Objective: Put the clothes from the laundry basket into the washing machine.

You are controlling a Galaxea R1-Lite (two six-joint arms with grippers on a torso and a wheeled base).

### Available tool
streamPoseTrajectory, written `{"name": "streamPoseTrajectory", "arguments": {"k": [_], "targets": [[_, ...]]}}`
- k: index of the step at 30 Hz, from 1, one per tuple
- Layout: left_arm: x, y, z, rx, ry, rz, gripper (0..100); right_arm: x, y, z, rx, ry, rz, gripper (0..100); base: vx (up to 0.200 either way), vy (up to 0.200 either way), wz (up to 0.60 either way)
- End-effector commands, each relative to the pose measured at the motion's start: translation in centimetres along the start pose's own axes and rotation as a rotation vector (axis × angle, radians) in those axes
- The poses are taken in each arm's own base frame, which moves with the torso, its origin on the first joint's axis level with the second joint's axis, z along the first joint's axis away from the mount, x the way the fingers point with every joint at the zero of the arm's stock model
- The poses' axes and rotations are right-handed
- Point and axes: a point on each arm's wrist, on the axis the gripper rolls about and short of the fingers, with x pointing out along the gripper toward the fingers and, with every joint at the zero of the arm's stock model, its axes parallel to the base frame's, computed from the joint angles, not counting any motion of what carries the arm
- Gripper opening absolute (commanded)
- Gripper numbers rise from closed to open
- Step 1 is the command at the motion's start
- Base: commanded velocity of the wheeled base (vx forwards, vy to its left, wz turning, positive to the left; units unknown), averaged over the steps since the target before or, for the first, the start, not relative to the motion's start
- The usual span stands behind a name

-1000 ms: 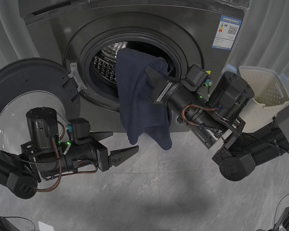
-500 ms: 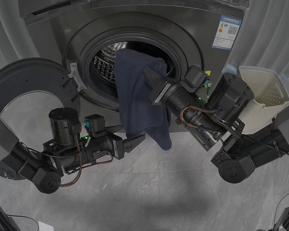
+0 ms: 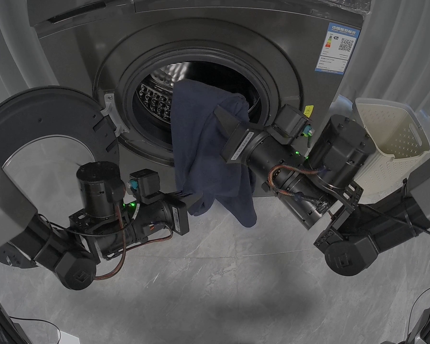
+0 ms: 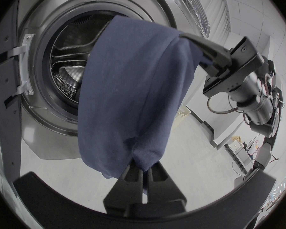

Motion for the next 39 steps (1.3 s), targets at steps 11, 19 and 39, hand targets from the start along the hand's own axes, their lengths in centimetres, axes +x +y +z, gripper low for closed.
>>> {"name": "streamPoseTrajectory", "arguments": {"k": [11,19,39], "targets": [[-9.3,-5.4,6.6,-0.002,-0.247,-0.141,0,-2.9,-3.2,-5.5,-0.045,0.178,-0.067,100,0.000,0.000,0.00],[-8.3,-4.3,9.2,-0.016,-0.342,-0.079,0,-6.4,-5.2,-6.6,-0.110,0.240,-0.106,100,0.000,0.000,0.00],[-9.9,-5.1,13.5,-0.035,-0.518,-0.065,0,-8.5,-7.0,-9.9,-0.155,0.387,-0.097,100,0.000,0.000,0.00]]}}
